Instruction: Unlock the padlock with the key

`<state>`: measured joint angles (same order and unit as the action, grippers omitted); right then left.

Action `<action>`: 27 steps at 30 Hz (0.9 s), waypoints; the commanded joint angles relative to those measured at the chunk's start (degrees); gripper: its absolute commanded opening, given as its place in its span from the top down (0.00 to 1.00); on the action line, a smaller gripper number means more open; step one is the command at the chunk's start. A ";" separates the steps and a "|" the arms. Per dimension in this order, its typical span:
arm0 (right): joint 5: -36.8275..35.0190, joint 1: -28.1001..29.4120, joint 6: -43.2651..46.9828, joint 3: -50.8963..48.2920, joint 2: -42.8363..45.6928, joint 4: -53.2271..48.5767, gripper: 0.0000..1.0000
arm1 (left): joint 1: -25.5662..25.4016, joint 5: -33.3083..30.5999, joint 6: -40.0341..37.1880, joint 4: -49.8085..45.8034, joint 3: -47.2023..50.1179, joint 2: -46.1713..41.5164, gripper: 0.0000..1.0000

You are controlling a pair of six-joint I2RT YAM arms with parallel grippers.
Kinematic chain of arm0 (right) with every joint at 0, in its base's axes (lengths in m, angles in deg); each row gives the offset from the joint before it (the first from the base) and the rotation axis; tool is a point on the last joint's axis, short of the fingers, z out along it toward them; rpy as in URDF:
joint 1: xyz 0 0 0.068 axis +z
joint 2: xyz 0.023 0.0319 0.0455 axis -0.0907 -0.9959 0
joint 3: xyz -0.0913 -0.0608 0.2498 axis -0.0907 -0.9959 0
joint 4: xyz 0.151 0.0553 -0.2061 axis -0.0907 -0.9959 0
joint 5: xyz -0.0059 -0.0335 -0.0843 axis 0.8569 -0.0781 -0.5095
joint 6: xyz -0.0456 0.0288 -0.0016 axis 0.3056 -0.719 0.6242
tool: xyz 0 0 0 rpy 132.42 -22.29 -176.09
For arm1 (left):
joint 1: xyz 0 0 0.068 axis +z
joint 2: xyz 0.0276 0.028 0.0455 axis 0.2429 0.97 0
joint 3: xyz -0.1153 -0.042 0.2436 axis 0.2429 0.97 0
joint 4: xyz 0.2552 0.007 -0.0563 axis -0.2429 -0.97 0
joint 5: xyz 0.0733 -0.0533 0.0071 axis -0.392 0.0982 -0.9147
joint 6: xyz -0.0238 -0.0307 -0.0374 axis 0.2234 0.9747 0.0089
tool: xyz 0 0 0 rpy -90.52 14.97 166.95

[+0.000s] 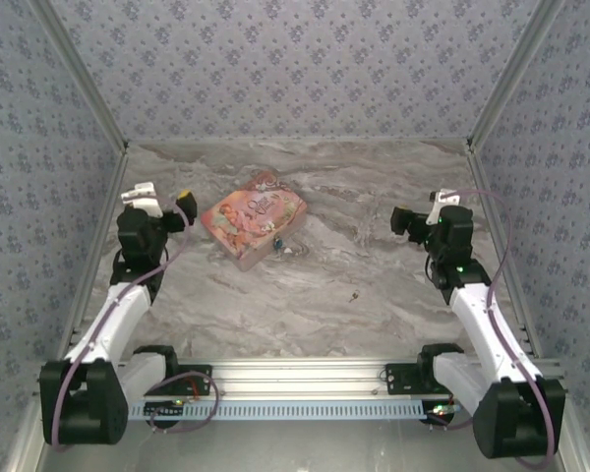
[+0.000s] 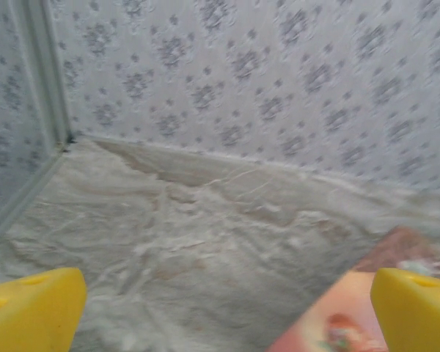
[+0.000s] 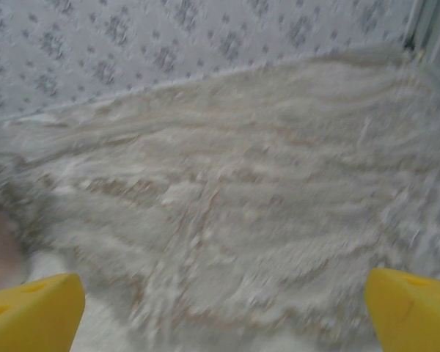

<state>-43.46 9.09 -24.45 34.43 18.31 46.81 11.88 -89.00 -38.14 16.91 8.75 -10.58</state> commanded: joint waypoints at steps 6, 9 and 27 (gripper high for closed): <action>7.16 8.77 -13.17 4.42 1.29 -30.58 0.16 | -6.32 15.25 19.18 -12.23 -0.26 -8.00 0.01; 8.14 12.94 -12.86 4.10 -1.45 -32.86 0.21 | -11.80 15.31 20.38 -11.93 0.47 -8.70 0.01; 13.56 21.42 1.15 13.58 -34.87 -37.64 0.44 | -28.47 10.36 19.95 -4.75 -4.53 4.13 0.02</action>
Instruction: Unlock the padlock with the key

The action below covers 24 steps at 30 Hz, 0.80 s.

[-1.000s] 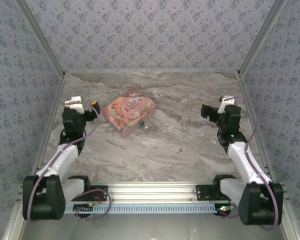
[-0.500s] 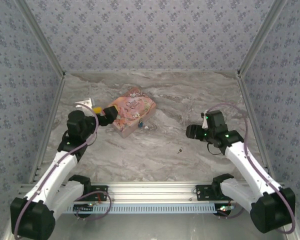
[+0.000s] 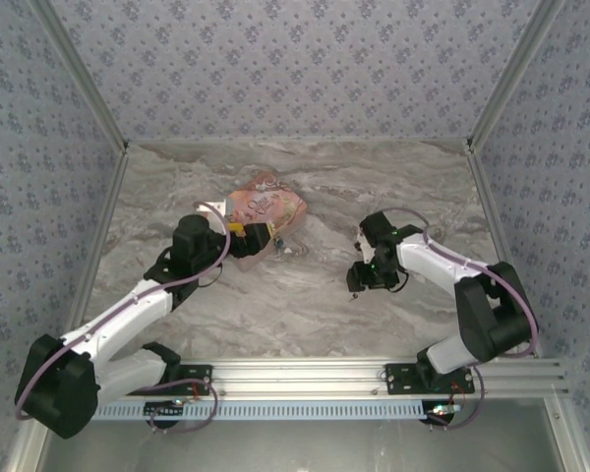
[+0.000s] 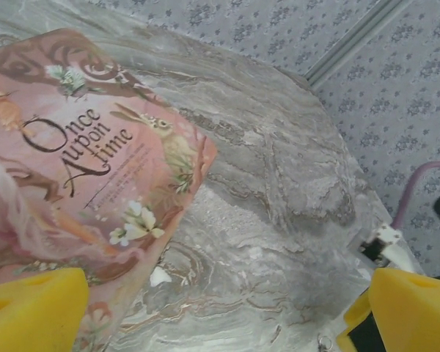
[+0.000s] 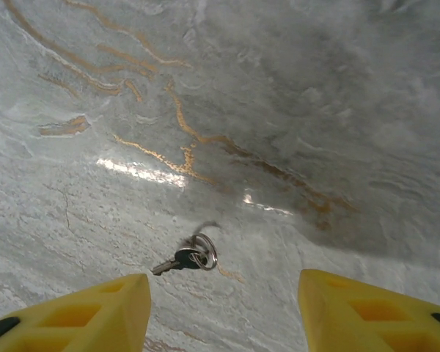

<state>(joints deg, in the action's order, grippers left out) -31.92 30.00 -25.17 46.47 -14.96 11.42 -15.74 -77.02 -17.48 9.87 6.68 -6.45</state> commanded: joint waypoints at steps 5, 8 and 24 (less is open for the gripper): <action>2.21 0.87 1.90 3.08 -5.06 -2.09 0.49 | -1.66 -2.63 -1.40 1.29 -2.77 -0.26 0.02; 2.75 1.20 1.92 3.56 -6.67 -2.00 0.52 | -1.75 -2.86 -2.01 0.50 -3.07 -0.43 0.02; 4.07 2.65 1.24 3.88 -10.40 -1.94 0.70 | -1.84 -4.12 -2.51 -2.04 -3.26 -1.12 0.01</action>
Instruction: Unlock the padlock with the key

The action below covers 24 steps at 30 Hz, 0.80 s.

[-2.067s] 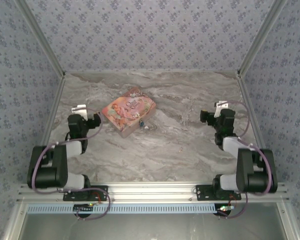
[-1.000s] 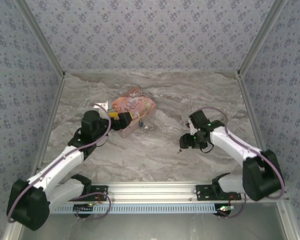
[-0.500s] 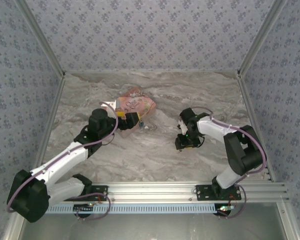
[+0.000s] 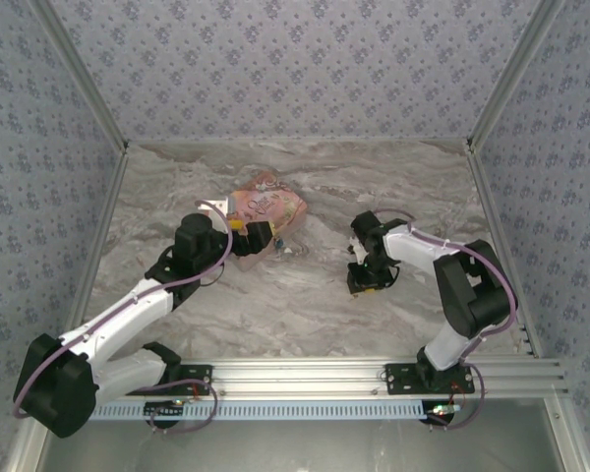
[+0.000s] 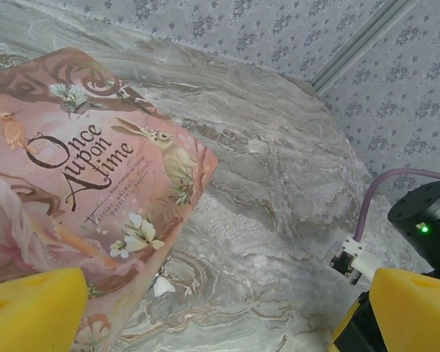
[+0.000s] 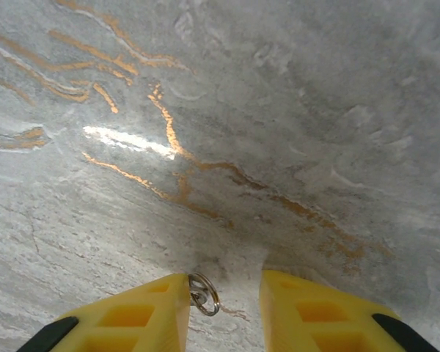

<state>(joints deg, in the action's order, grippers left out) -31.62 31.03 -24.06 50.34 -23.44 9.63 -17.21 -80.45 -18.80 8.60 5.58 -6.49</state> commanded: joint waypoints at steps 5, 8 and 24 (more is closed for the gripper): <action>2.77 2.52 -0.64 0.03 -1.32 -1.33 0.73 | -0.37 -1.64 -1.42 -1.22 -1.56 -1.79 0.01; 3.29 3.56 -1.64 -0.15 -0.85 -0.78 0.73 | -0.37 -2.03 -1.42 -1.36 -1.29 -2.04 0.01; 2.37 6.64 -3.50 0.81 0.02 -0.58 0.73 | -0.31 -2.40 -1.29 -1.67 -1.18 -1.63 0.01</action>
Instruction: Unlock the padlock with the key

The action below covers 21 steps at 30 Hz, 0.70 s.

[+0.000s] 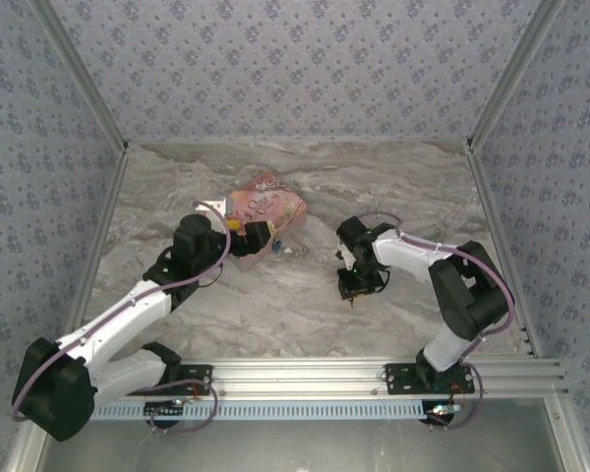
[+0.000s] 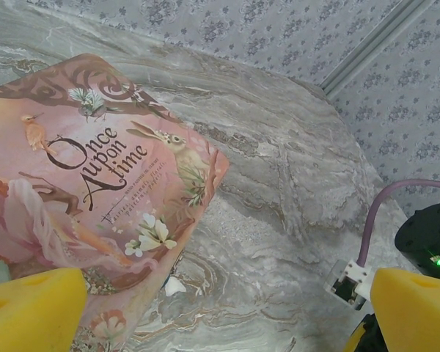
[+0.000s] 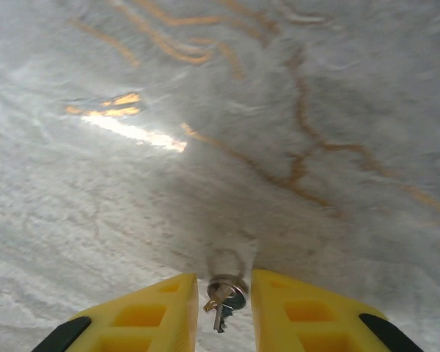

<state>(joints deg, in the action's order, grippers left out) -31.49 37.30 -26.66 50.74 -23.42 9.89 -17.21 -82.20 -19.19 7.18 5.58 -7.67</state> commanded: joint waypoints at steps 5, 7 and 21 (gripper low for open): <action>2.14 0.34 -0.99 0.04 -0.27 -0.63 0.78 | -0.37 -0.65 -0.91 -0.26 -1.18 -0.27 0.01; 1.78 0.34 -1.16 -0.21 -0.45 -0.50 0.78 | -0.35 -0.72 -0.94 -0.24 -1.16 -0.27 0.01; -0.69 0.39 -1.24 0.40 0.78 -1.35 0.93 | -0.35 -0.92 -1.25 -0.86 -1.44 -0.53 0.01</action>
<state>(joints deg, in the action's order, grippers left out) -30.88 37.61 -27.36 50.91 -23.37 10.07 -17.21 -82.40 -19.21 7.16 5.58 -7.67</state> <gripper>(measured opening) 0.079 0.992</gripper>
